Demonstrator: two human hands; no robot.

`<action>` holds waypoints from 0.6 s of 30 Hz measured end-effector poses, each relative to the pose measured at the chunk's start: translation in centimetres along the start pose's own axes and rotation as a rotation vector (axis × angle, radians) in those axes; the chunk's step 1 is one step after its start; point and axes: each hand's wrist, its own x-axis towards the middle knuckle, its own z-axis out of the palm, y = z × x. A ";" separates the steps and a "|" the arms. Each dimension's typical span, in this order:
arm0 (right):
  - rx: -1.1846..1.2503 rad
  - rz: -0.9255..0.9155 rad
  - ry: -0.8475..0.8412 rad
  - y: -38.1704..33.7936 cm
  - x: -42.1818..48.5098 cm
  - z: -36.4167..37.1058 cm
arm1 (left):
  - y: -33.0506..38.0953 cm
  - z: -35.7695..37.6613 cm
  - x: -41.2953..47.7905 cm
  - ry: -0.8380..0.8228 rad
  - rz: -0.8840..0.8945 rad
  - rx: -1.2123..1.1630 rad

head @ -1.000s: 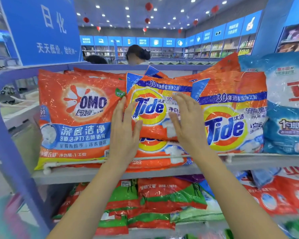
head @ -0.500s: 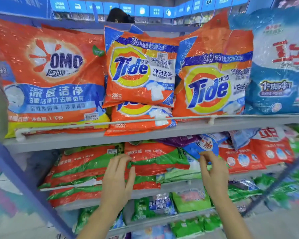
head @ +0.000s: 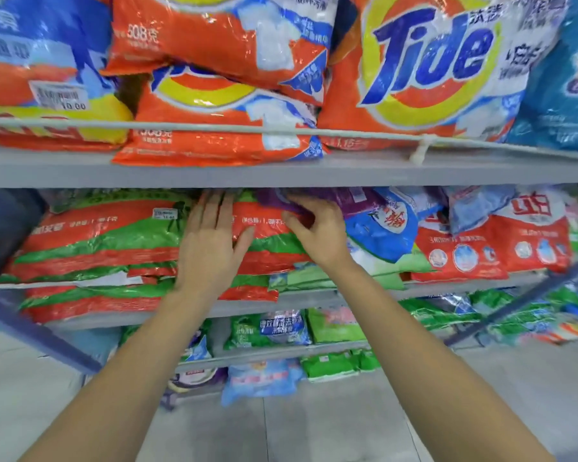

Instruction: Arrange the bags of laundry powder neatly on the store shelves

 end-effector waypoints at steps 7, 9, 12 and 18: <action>0.204 0.004 0.019 0.3 -2.3 -2.7 | 0.0 0.3 0.0 0.035 -0.009 -0.048; 0.353 0.083 -0.025 0.2 -2.4 -4.2 | 0.0 0.2 0.0 0.016 -0.013 -0.055; 0.571 0.147 -0.049 0.0 -2.3 -7.1 | -0.1 0.1 0.1 -0.009 -0.021 -0.056; 0.739 0.158 -0.101 -0.5 -4.1 -13.1 | 2.2 -0.6 -0.4 0.015 -0.125 0.064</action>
